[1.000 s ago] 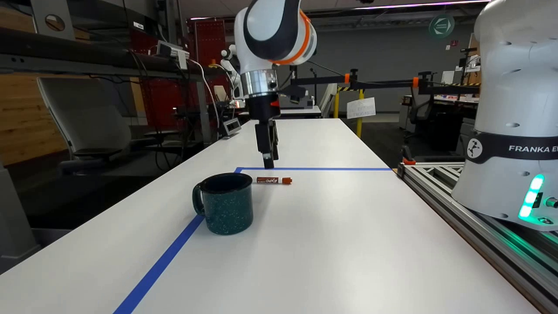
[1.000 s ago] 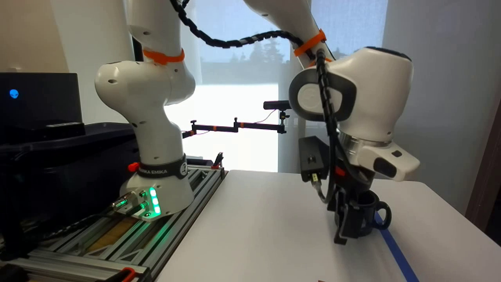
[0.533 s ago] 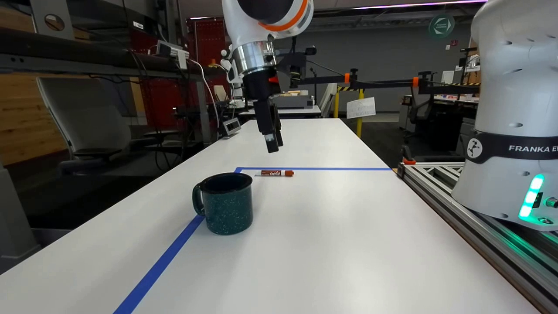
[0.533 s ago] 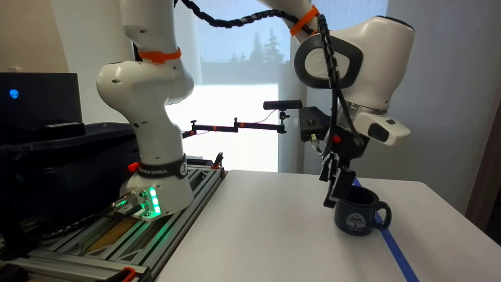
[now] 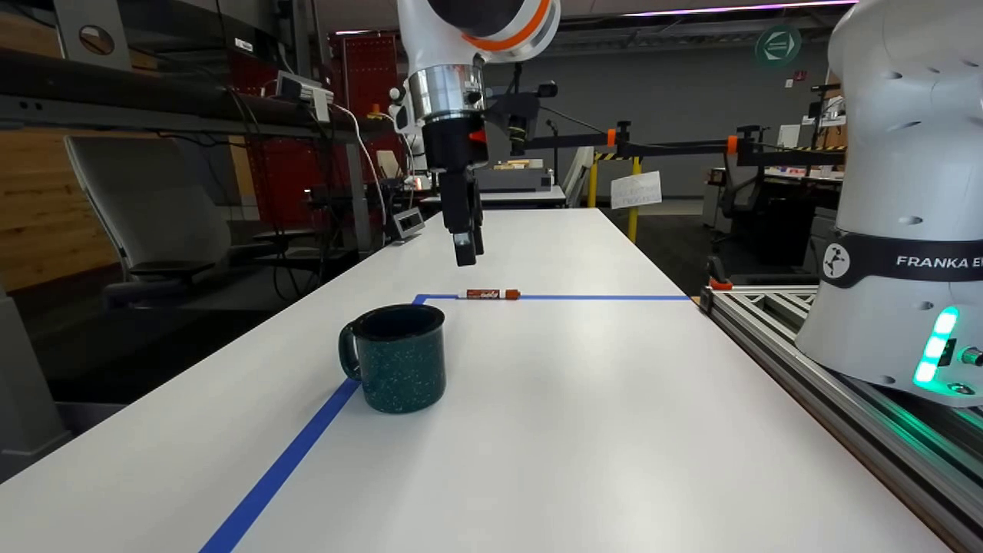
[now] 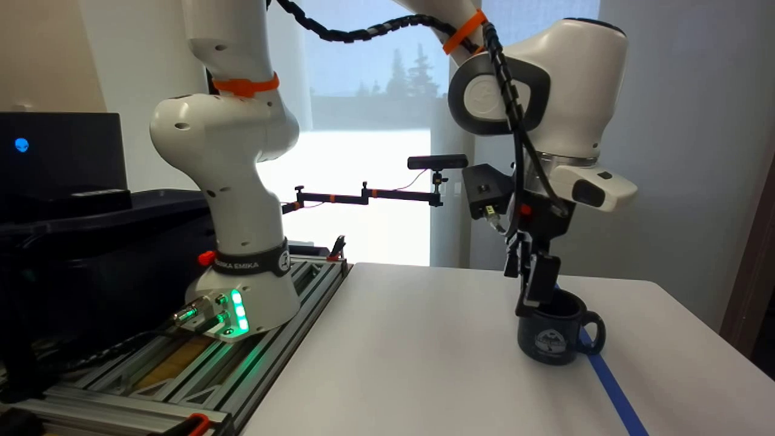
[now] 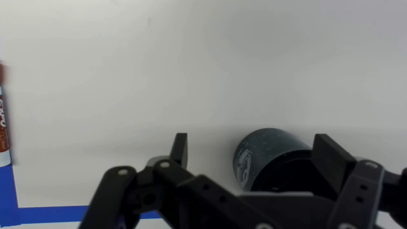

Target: Move the sharpie to the table

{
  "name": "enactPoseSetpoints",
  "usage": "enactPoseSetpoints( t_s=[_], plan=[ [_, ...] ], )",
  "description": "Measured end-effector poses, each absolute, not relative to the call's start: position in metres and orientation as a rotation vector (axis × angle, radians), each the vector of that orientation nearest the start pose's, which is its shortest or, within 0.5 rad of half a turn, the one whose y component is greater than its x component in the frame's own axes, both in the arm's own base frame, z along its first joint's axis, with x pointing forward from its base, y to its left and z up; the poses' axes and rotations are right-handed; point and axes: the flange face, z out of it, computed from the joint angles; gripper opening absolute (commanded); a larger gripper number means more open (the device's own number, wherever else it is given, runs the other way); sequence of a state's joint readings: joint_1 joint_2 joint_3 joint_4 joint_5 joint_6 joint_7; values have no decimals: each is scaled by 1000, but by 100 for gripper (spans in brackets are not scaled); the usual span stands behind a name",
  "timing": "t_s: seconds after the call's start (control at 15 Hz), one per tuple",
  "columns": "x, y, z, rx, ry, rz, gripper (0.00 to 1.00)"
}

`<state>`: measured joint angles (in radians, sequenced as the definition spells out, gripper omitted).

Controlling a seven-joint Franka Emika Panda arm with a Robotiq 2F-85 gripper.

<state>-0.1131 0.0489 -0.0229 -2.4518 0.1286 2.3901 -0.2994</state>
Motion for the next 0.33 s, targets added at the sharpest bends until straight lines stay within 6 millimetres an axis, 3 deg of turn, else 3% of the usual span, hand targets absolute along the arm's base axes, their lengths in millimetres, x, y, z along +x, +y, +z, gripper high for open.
enactPoseSetpoints(
  t_s=[0.33],
  plan=[
    [464,-62,270,-3034,-98,138,100]
  ],
)
